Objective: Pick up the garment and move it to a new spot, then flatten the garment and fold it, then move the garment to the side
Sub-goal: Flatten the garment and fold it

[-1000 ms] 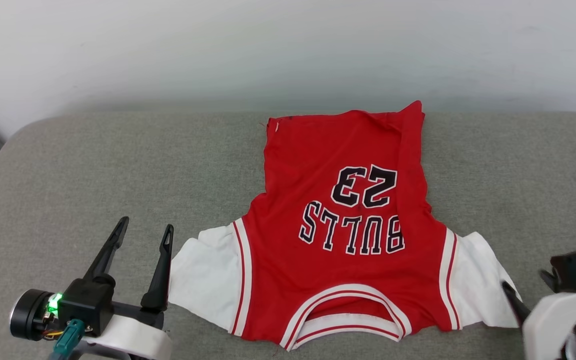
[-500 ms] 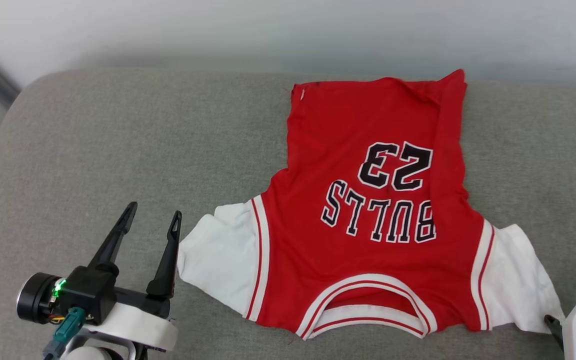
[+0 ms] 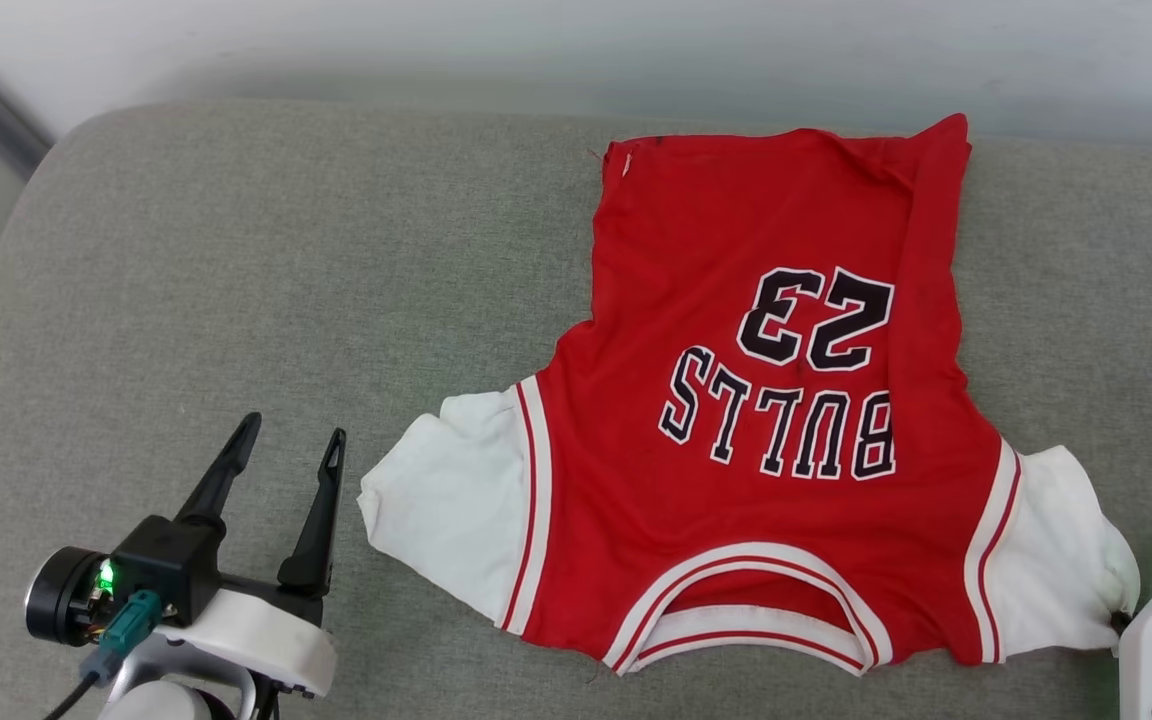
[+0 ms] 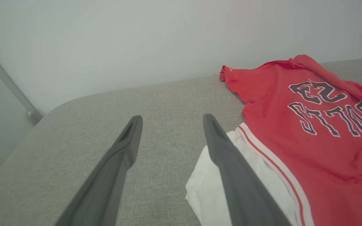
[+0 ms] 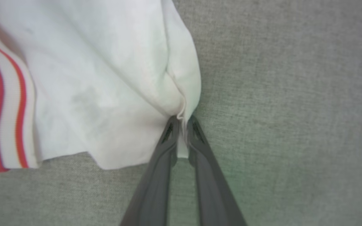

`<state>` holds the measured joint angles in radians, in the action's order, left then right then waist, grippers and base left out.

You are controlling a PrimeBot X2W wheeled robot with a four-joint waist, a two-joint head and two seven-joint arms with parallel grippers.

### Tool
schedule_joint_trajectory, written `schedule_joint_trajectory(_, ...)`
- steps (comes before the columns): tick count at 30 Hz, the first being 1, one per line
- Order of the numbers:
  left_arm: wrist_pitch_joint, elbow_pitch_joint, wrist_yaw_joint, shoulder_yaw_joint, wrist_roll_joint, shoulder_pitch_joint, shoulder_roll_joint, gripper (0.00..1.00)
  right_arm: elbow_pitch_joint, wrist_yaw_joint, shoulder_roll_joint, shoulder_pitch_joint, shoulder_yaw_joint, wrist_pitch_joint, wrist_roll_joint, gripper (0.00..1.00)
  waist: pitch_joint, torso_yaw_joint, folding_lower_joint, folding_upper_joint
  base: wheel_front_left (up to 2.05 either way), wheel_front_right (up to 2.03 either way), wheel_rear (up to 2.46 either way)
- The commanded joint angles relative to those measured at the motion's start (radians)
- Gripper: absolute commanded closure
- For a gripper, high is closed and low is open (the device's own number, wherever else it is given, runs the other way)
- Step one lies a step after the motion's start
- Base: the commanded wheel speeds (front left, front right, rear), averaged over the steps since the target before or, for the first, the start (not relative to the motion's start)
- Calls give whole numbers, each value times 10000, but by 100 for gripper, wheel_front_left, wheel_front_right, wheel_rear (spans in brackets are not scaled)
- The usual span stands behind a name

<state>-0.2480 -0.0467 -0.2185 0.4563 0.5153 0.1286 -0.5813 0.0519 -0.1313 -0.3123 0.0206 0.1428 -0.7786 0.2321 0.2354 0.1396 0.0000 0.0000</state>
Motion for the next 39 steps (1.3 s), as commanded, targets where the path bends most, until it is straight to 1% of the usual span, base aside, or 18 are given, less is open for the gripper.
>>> schedule_joint_trajectory(1,174,79,62,27,126,12,-60,0,377,11,-9,130,36,71,-112,100,-94,-106,0,0,0,0,0)
schedule_joint_trajectory(5,947,173,194,146,476,-180,-230,0,-119,13,-281,152,430,230,-114,100,-232,-357,0,0,0,0,0)
schedule_joint_trajectory(8,1917,153,365,319,839,-213,-447,0,-591,10,-395,232,591,84,-68,100,-219,-578,0,0,0,0,0)
schedule_joint_trajectory(11,3247,51,558,603,1230,-295,-735,0,-1065,10,-482,366,703,-82,-39,100,-107,-772,0,0,0,0,0)
schedule_joint_trajectory(14,4323,-139,532,698,1633,-210,-941,0,-1461,10,-412,403,741,-245,-28,100,67,-929,0,0,0,0,0)
schedule_joint_trajectory(17,5246,-249,337,776,1751,-66,-1182,0,-1745,10,-292,363,673,-348,-75,100,247,-1066,0,0,0,0,0)
schedule_joint_trajectory(18,5246,-249,337,776,1751,-66,-1182,0,-1745,10,-292,363,673,-348,-75,100,247,-1066,0,0,0,0,0)
schedule_joint_trajectory(22,5849,-266,93,756,1813,155,-1260,0,-1955,10,-182,302,585,-405,-138,100,452,-1204,0,0,0,0,0)
schedule_joint_trajectory(28,6472,62,114,971,1862,384,-1307,0,-2119,10,-90,240,496,-424,-214,100,687,-1338,0,0,0,0,0)
schedule_joint_trajectory(32,6726,478,147,1083,2100,358,-1057,0,-2163,10,-63,194,452,-421,-237,100,785,-1382,0,0,0,0,0)
schedule_joint_trajectory(33,6767,608,193,1164,2127,343,-1006,36,-2160,10,-67,187,445,-419,-235,100,796,-1387,0,0,0,0,0)
schedule_joint_trajectory(34,6722,711,230,1215,2122,335,-954,90,-2146,10,-81,188,437,-409,-238,100,797,-1389,0,0,0,0,0)
schedule_joint_trajectory(35,6664,800,253,1251,2090,317,-911,100,-2135,8,-135,196,374,-398,-243,100,789,-1398,0,0,0,0,0)
schedule_joint_trajectory(39,6423,772,400,1301,2166,51,-872,100,-2140,8,-274,235,283,-232,-77,100,592,-1388,0,0,0,0,0)
